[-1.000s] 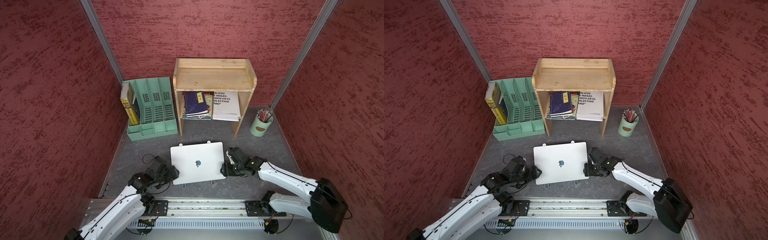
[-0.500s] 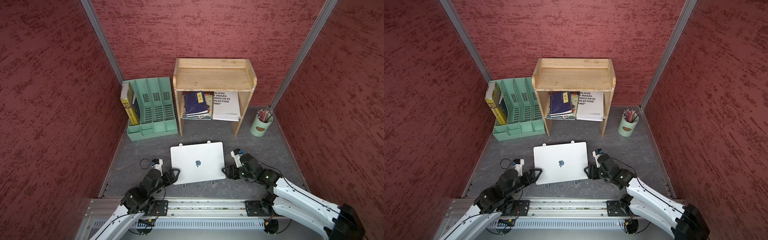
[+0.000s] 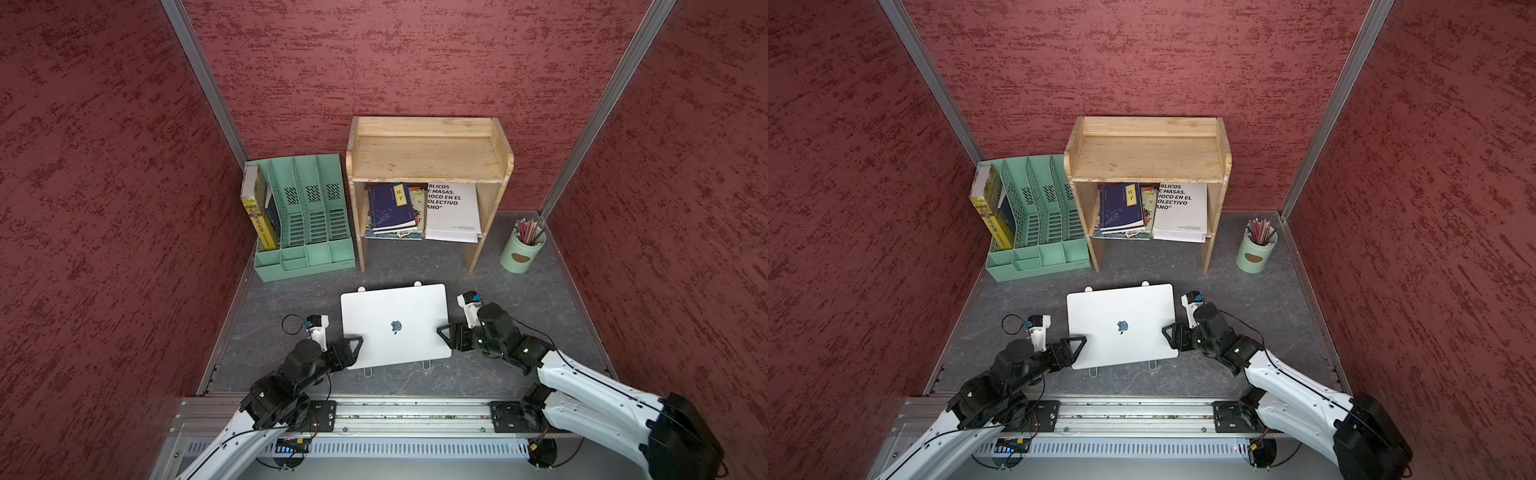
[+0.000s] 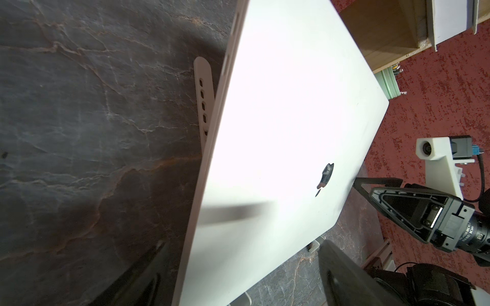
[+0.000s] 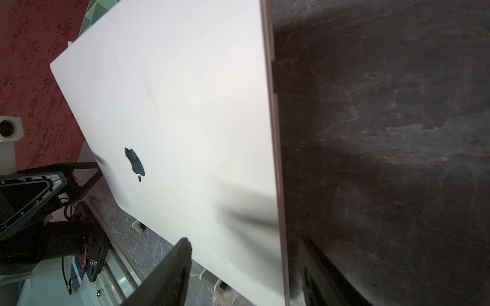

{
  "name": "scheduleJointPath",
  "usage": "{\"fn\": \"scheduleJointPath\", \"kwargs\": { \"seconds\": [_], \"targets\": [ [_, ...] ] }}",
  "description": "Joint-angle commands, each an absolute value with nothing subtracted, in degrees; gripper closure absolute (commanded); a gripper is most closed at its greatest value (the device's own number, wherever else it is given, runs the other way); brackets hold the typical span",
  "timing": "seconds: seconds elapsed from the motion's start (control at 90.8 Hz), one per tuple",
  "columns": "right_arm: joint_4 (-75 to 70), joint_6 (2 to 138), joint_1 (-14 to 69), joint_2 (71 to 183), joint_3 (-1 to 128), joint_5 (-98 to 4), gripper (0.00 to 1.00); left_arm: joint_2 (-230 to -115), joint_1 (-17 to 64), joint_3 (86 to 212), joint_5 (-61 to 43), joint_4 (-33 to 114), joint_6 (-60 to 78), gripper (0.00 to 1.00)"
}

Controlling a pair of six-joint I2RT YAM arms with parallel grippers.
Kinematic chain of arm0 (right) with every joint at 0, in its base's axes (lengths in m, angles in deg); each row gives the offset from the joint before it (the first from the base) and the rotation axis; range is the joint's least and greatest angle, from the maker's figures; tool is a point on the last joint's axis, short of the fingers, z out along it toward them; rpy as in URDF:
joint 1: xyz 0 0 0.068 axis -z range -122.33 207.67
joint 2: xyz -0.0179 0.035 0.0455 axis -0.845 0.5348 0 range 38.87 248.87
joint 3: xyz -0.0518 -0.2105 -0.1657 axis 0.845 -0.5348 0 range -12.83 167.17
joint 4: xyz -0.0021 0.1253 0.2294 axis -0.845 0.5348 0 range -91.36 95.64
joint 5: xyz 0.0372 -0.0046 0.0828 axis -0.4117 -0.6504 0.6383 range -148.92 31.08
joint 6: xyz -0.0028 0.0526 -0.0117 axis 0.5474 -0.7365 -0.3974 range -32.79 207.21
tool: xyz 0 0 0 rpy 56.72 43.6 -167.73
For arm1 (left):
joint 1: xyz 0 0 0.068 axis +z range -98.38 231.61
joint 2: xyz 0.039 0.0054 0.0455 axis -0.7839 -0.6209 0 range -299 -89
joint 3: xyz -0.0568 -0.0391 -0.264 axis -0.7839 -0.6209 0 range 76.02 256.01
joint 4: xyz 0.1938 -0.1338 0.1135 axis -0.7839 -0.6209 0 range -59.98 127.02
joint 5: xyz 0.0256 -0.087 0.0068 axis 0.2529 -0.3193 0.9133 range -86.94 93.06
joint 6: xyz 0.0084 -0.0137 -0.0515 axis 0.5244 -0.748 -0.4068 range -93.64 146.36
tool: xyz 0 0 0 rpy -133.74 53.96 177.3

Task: Close the laptop lid and set it aside
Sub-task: Pick up the laptop from the computer stand.

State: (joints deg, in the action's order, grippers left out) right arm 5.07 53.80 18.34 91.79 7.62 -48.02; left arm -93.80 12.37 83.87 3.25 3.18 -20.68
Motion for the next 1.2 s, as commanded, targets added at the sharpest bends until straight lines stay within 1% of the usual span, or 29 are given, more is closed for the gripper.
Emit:
{"fn": "scheduleJointPath", "kwargs": {
  "seconds": [0.0,0.187,0.496,0.65,0.738,0.948,1.113,1.19],
  "targets": [
    [0.91,54.03,19.65,92.40,6.14,-45.85,0.33,-94.53,11.98,76.54,4.67,15.33,-17.57,0.09],
    [-5.17,53.81,20.64,97.75,5.27,-40.59,0.33,-97.99,11.99,76.48,4.48,20.02,-16.72,0.09],
    [-10.69,53.39,21.79,103.72,5.99,-36.31,0.34,-112.99,12.00,78.81,5.17,27.37,-15.24,0.08],
    [-14.01,52.99,22.24,105.48,5.04,-33.47,0.36,-116.81,11.89,77.92,3.42,31.29,-15.78,0.10],
    [-16.35,52.98,22.25,106.06,4.47,-31.49,0.39,-115.63,11.90,77.80,2.70,32.11,-15.92,0.15],
    [-19.22,53.34,22.33,105.16,3.95,-27.86,0.48,-107.03,11.89,78.55,2.72,27.69,-15.50,0.29],
    [-18.82,53.89,22.35,102.62,3.98,-27.70,0.55,-102.63,11.89,78.91,2.81,22.95,-15.56,0.39],
    [-18.13,54.06,22.34,101.50,4.17,-27.45,0.56,-101.94,11.93,78.92,2.41,22.36,-15.79,0.43]
  ]
}}
